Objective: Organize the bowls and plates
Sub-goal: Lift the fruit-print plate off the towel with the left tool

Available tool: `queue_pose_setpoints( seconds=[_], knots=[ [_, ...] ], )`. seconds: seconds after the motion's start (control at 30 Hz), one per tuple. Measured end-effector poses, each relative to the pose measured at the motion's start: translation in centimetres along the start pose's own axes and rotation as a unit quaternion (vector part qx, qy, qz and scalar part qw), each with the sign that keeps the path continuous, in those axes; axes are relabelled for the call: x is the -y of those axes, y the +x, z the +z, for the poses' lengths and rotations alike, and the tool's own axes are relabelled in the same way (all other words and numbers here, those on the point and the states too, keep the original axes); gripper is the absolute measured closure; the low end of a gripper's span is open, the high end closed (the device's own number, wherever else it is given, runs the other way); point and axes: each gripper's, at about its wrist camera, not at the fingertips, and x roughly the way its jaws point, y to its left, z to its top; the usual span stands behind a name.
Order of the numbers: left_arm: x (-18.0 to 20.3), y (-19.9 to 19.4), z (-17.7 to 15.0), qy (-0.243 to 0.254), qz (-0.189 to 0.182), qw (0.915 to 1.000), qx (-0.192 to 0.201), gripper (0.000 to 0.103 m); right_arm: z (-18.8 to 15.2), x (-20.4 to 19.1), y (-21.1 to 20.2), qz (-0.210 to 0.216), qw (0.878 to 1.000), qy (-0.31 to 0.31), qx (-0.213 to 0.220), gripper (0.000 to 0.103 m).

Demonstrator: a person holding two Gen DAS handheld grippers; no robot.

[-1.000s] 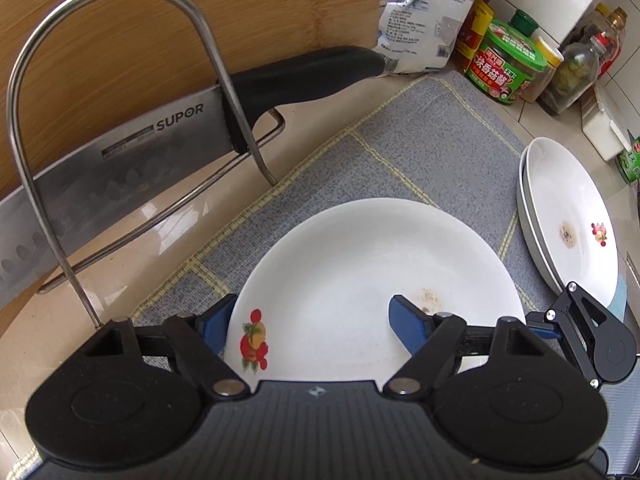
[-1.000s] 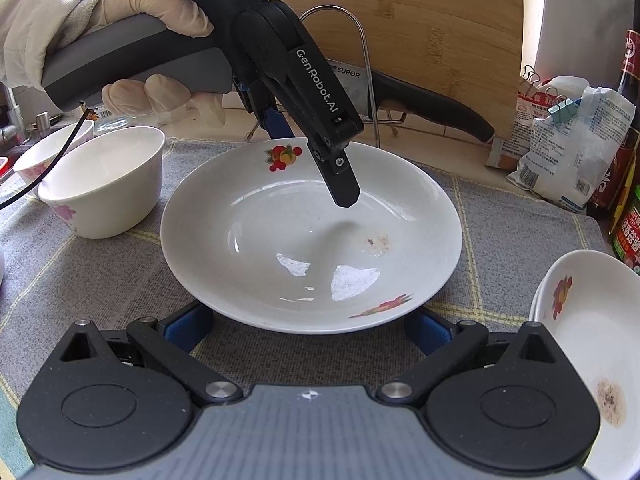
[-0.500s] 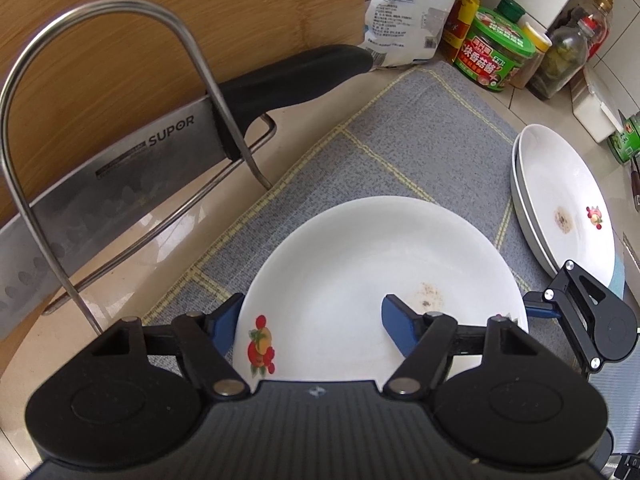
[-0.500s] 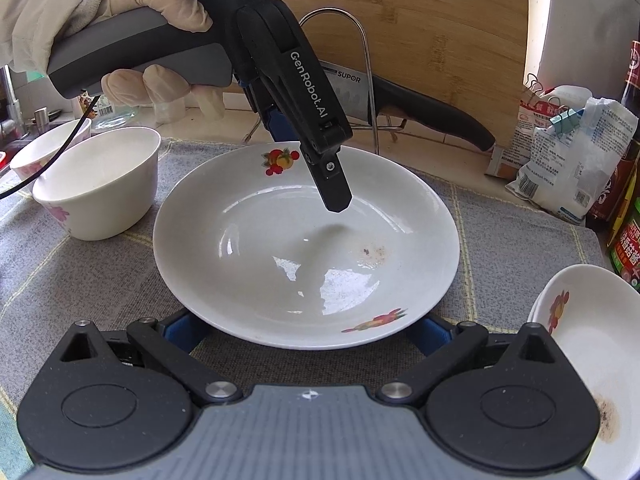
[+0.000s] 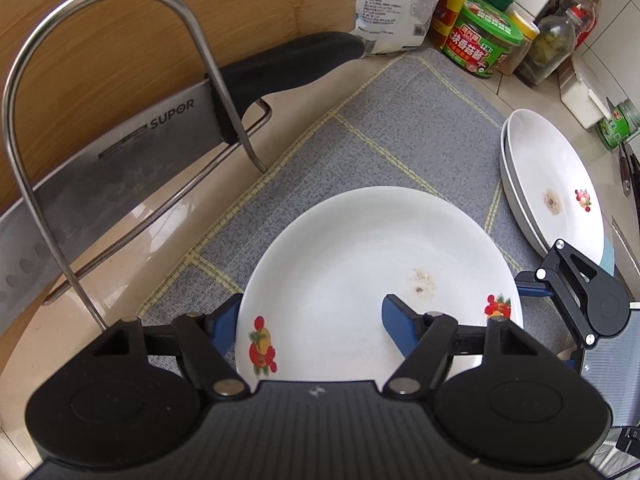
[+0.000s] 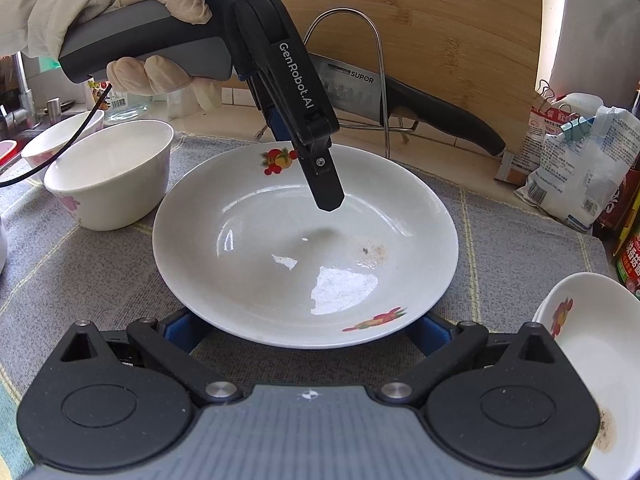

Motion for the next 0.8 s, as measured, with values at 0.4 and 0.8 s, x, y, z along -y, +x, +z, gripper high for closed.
queue_pose_setpoints(
  seconds=[0.4,0.8],
  knots=[
    [0.25,0.35,0.48,0.050,-0.009,0.9984,-0.023,0.028,-0.04,0.28,0.17,0.006,1.000,0.014,0.001,0.000],
    [0.66,0.60,0.55,0.062,-0.009,0.9977,-0.025,0.026,0.27,0.15,0.25,0.005,1.000,0.010,-0.005,0.000]
  ],
)
